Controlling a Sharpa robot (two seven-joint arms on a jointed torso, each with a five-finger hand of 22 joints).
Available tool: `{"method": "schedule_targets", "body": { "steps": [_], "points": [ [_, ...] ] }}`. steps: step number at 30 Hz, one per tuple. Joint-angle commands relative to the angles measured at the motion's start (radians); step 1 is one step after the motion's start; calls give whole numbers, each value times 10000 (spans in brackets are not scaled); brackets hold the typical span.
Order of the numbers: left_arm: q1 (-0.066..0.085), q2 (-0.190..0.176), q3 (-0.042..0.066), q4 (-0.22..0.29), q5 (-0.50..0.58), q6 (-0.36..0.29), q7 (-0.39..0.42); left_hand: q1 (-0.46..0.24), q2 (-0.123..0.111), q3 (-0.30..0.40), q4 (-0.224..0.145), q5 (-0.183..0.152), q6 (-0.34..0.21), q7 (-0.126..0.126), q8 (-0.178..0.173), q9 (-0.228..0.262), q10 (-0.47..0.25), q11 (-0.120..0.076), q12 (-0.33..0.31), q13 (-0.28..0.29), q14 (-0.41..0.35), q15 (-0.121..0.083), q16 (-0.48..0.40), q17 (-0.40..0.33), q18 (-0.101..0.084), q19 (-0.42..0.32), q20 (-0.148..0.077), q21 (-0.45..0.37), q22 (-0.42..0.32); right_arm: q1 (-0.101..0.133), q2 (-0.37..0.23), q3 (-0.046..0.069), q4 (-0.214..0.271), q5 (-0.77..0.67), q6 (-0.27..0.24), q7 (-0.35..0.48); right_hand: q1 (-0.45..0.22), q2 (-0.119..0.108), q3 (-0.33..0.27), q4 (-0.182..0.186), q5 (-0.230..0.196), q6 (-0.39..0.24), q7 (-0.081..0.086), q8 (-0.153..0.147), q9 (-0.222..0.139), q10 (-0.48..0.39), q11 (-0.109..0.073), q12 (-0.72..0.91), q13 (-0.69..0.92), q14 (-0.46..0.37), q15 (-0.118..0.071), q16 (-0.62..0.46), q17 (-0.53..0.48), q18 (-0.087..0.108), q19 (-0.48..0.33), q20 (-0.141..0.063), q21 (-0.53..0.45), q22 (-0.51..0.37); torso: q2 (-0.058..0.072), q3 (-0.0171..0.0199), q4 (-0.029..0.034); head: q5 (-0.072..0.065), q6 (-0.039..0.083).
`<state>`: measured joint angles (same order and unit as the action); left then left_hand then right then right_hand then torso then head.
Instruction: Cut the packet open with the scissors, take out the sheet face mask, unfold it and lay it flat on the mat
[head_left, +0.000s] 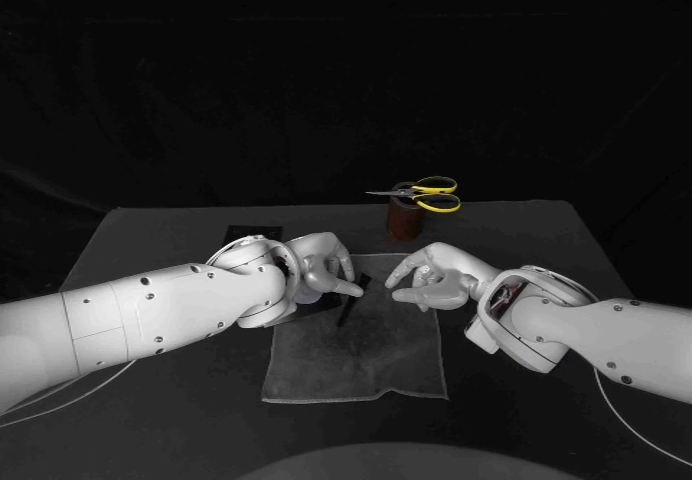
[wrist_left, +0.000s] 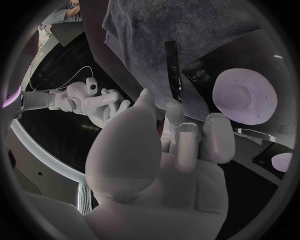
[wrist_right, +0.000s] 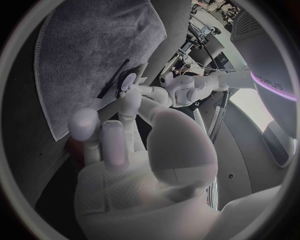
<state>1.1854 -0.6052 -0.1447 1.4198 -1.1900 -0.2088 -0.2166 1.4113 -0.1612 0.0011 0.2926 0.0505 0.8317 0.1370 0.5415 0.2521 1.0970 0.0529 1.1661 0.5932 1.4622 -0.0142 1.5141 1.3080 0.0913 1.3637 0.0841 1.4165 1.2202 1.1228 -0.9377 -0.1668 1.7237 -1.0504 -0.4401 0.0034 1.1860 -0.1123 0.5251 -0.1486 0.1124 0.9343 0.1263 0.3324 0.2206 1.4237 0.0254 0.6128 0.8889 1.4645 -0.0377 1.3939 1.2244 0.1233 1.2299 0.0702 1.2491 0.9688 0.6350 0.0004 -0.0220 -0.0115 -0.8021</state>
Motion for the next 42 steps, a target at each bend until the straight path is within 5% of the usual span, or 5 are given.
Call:
{"method": "schedule_targets", "body": {
  "steps": [1,11,21,25,42],
  "points": [
    [-8,148,1,-106,-591,159,-597,-275,-12,-185,13,-23,-149,8,105,33,-136,53,52,29,583,40,21,726,-175,28,26,32,2,9,-22,8,59,-516,-130,-72,3,-114,-29,81,63,-101,-4,-35,36,-53,49,826,724,562,-11,293,474,-122,181,18,168,304,-10,-14,-5,16,3],
    [-13,478,1,-447,-1190,430,-1286,-461,94,-435,7,-22,-206,-20,423,168,152,35,427,769,609,34,43,819,-227,195,36,167,279,18,-171,9,147,-870,-563,-64,31,-362,-318,101,317,-792,203,532,429,-280,305,5096,3977,774,222,1156,2045,-339,918,221,874,1613,-6,-24,21,-8,-27],
    [-36,724,-1,-704,-1745,688,-1528,-403,207,-458,2,-22,-177,-73,693,290,297,-9,608,1132,637,-1,68,910,-250,266,11,229,399,24,-319,9,140,-1726,-1000,172,-19,-538,-386,144,333,-1064,280,788,561,-1233,413,4407,3533,826,317,1326,2398,-392,1126,304,1056,1950,-17,-17,1,-4,-25],
    [-61,826,-1,-797,-1828,766,-1532,-391,236,-463,2,-21,-165,-92,778,331,351,-26,667,1257,643,-14,74,931,-252,274,0,238,414,29,-301,8,107,-2231,-953,298,-38,-634,-303,174,336,-1054,290,778,552,-2369,435,3175,2658,624,332,999,1742,-692,2046,312,1901,3462,-14,-20,0,0,-34],
    [-198,1172,-2,-1051,-1909,1308,-1501,-268,329,-413,-7,-20,-123,-145,977,426,441,-72,772,1498,677,-52,110,1057,-267,313,-29,276,492,34,-175,8,45,-2734,-689,212,3,-594,-186,197,337,-957,270,760,540,-2276,408,3346,2622,629,305,990,1780,-783,2317,293,2158,3922,-4,-22,-9,-29,-65]
  ]
}}
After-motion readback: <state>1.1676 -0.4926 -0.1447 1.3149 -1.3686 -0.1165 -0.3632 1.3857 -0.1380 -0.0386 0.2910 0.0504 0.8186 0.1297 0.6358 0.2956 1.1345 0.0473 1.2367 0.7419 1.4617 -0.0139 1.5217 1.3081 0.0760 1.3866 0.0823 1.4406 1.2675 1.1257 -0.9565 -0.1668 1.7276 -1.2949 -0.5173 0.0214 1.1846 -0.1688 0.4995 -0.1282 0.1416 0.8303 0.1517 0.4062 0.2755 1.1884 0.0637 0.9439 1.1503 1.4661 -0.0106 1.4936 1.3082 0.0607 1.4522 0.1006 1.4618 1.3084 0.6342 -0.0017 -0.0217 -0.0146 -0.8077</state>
